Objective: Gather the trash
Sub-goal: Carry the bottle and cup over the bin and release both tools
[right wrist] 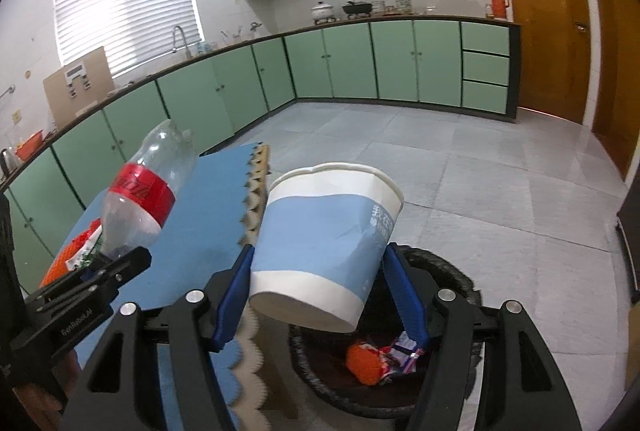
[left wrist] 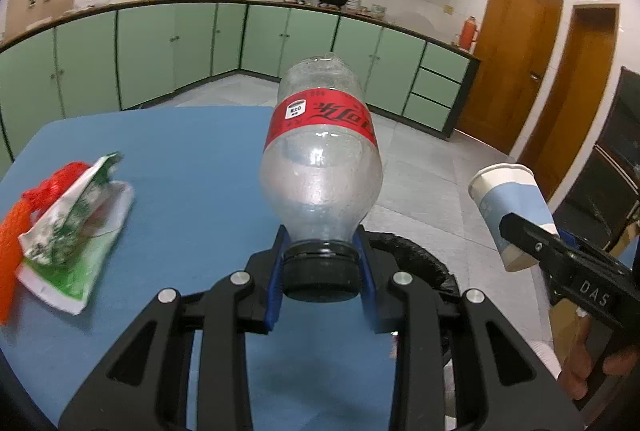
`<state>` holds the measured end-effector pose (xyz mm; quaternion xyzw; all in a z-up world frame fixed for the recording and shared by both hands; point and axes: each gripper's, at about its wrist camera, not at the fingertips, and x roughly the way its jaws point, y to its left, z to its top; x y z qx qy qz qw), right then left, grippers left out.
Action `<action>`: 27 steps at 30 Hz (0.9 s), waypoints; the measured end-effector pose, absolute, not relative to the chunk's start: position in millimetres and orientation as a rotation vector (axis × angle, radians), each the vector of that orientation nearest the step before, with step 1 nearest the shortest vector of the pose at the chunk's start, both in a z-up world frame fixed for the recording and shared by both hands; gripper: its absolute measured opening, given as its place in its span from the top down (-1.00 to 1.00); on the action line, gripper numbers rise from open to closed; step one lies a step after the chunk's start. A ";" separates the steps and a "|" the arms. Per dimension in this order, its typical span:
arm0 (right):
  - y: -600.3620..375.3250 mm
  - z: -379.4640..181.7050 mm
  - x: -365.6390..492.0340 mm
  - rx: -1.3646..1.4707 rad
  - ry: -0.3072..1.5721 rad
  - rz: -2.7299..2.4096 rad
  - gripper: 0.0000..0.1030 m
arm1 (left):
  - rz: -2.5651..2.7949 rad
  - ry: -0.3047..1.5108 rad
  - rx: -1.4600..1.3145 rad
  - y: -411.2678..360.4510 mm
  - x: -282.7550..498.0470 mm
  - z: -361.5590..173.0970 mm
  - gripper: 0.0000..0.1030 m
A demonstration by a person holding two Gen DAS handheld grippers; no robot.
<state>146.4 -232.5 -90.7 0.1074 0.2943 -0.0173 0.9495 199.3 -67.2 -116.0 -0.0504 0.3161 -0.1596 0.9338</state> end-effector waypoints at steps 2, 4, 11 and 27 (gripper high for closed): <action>-240.7 -91.3 145.3 0.220 0.598 -0.047 -0.24 | -0.348 0.651 -0.102 -78.7 203.2 -117.1 0.42; -249.2 -92.1 145.5 0.224 0.597 -0.059 -0.24 | -0.369 0.656 -0.093 -93.3 208.2 -119.3 0.42; -281.9 -103.4 149.1 0.257 0.610 -0.100 -0.24 | -0.430 0.693 -0.075 -136.1 226.1 -132.1 0.42; -331.7 -152.5 180.1 0.282 0.714 -0.144 -0.34 | -0.503 0.792 0.015 -199.3 263.7 -176.4 0.33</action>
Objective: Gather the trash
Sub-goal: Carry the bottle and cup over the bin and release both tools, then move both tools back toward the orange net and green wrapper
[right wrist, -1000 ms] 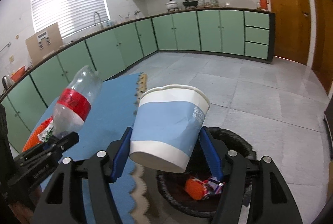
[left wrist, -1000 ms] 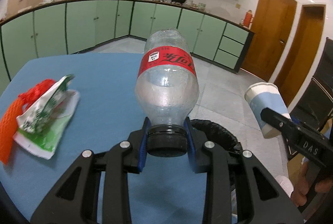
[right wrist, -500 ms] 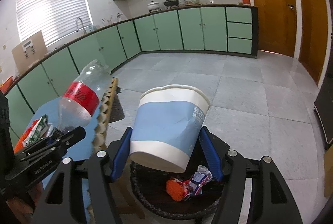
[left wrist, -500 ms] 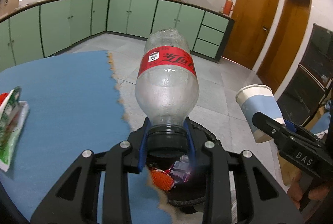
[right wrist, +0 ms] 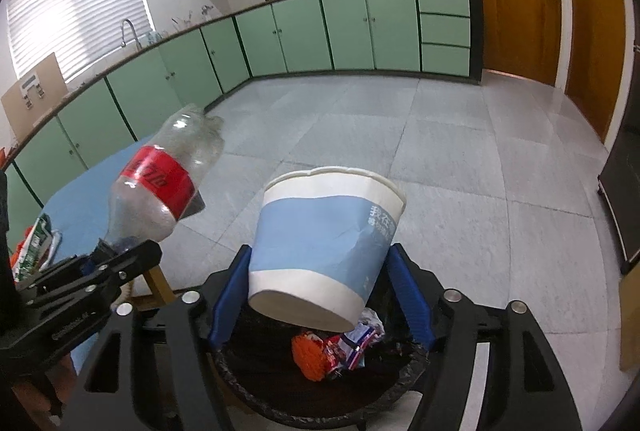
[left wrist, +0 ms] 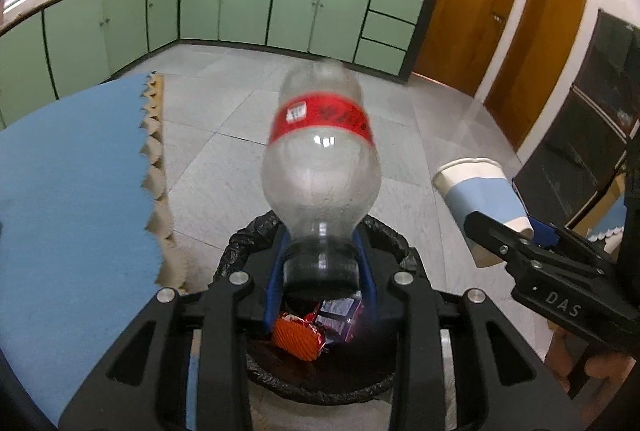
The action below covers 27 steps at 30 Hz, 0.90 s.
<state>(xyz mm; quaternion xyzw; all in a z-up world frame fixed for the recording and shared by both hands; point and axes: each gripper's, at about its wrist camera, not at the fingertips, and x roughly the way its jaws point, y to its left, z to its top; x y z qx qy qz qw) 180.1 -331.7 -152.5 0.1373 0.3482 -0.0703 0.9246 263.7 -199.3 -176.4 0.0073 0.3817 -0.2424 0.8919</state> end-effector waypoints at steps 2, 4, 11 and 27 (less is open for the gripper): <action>-335.1 -156.8 182.6 0.282 0.724 -0.148 -0.35 | -0.506 0.780 0.026 -202.9 265.2 -175.4 0.10; -339.1 -159.2 182.6 0.289 0.726 -0.152 -0.40 | -0.505 0.768 0.030 -201.2 265.1 -174.4 -0.03; -349.0 -155.5 175.1 0.296 0.698 -0.201 -0.65 | -0.485 0.747 0.021 -190.0 265.7 -162.7 -0.13; -289.2 -110.6 162.9 0.246 0.596 -0.140 -0.88 | -0.315 0.583 -0.022 -83.9 223.0 -103.7 -0.63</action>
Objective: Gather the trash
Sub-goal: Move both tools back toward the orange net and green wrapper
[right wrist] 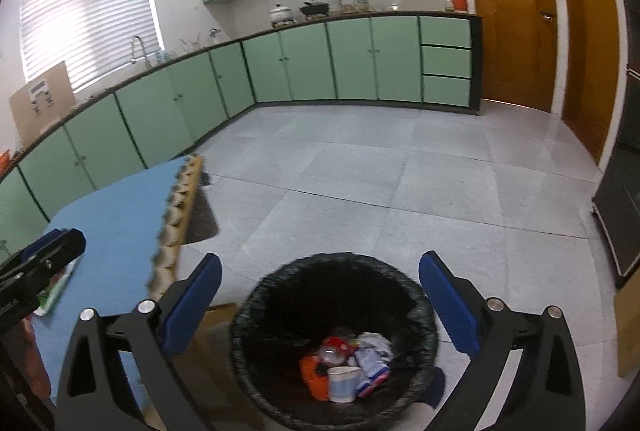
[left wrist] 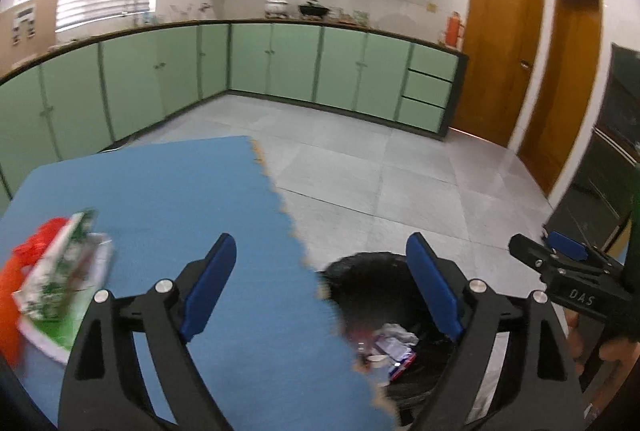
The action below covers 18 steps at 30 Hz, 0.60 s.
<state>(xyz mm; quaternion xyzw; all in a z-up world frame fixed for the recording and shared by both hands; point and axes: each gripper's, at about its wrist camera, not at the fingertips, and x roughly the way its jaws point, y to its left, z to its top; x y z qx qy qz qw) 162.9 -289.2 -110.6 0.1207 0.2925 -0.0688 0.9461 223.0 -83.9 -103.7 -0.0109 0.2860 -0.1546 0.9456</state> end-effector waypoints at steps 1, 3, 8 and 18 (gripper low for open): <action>-282.0 -108.2 164.4 0.244 0.592 -0.127 -0.88 | -0.292 0.577 -0.029 -71.9 220.4 -101.7 -0.63; -260.5 -104.0 168.3 0.230 0.580 -0.100 -0.88 | -0.239 0.566 -0.038 -45.5 215.0 -98.0 -0.63; -207.7 -97.9 179.4 0.222 0.567 -0.018 -0.88 | -0.106 0.552 -0.051 19.1 203.2 -91.9 -0.63; -102.0 -95.2 202.6 0.167 0.564 0.145 -0.88 | 0.138 0.561 -0.052 132.9 180.9 -93.1 -0.63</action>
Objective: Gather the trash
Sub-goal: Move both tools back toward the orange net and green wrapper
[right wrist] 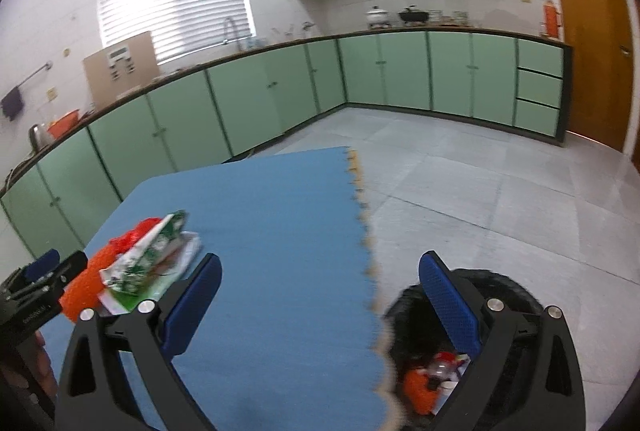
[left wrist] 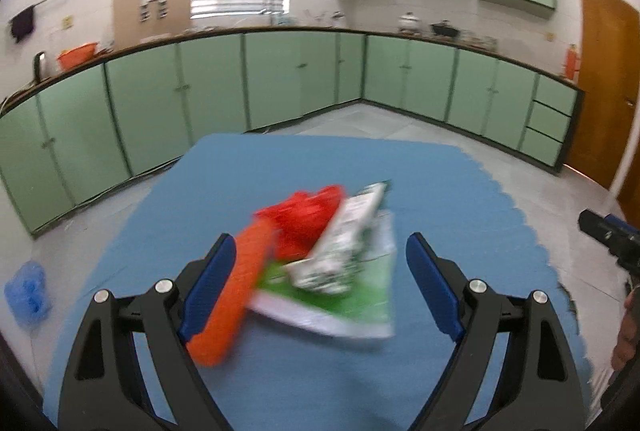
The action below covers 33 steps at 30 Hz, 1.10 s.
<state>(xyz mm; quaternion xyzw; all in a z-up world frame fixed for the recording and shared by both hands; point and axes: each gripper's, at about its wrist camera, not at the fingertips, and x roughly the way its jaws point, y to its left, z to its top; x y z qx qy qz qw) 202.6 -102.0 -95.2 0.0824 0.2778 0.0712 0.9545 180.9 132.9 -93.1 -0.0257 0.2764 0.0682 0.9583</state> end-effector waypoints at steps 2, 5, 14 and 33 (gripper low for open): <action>-89.1 -96.7 206.1 0.166 0.571 0.159 -0.88 | 0.167 0.569 -0.051 146.5 177.7 -96.9 -0.63; -67.0 -101.2 210.3 0.169 0.582 0.190 -0.88 | 0.202 0.589 -0.055 170.1 178.4 -103.3 -0.63; -15.1 -107.7 219.1 0.137 0.601 0.256 -0.88 | 0.199 0.691 -0.118 207.0 193.9 -128.5 -0.63; 46.9 -97.2 237.2 0.106 0.602 0.347 -0.88 | 0.162 0.761 -0.245 234.2 193.7 -145.2 0.81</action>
